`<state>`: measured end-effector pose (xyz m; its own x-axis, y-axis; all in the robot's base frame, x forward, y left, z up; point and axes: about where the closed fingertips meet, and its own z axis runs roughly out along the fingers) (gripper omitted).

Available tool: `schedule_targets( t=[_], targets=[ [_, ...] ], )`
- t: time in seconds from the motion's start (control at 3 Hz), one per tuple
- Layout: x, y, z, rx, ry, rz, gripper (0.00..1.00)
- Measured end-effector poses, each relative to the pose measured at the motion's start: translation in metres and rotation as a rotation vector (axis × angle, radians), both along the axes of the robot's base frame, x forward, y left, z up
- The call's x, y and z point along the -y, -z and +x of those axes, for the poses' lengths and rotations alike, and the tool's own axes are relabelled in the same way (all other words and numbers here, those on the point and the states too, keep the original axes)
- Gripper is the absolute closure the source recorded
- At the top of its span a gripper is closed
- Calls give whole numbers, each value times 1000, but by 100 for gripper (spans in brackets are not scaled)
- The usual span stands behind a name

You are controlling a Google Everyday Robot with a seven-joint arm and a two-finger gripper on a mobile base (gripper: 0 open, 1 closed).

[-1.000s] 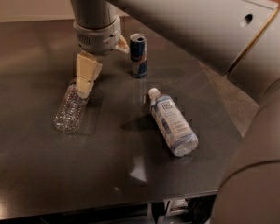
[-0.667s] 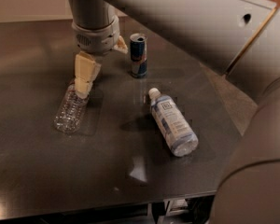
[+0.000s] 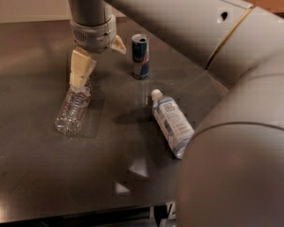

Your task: Place water bottle upright

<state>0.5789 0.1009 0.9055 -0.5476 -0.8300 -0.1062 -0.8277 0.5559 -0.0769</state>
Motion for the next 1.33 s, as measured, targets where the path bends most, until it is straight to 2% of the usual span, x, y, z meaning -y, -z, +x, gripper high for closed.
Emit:
schedule_targets(
  t=[0.67, 1.0, 1.33],
  targets=[
    [-49, 12, 35, -48, 234, 49, 0],
    [-71, 23, 41, -76, 379, 48, 0],
    [-81, 33, 36, -96, 526, 43, 0]
  ],
)
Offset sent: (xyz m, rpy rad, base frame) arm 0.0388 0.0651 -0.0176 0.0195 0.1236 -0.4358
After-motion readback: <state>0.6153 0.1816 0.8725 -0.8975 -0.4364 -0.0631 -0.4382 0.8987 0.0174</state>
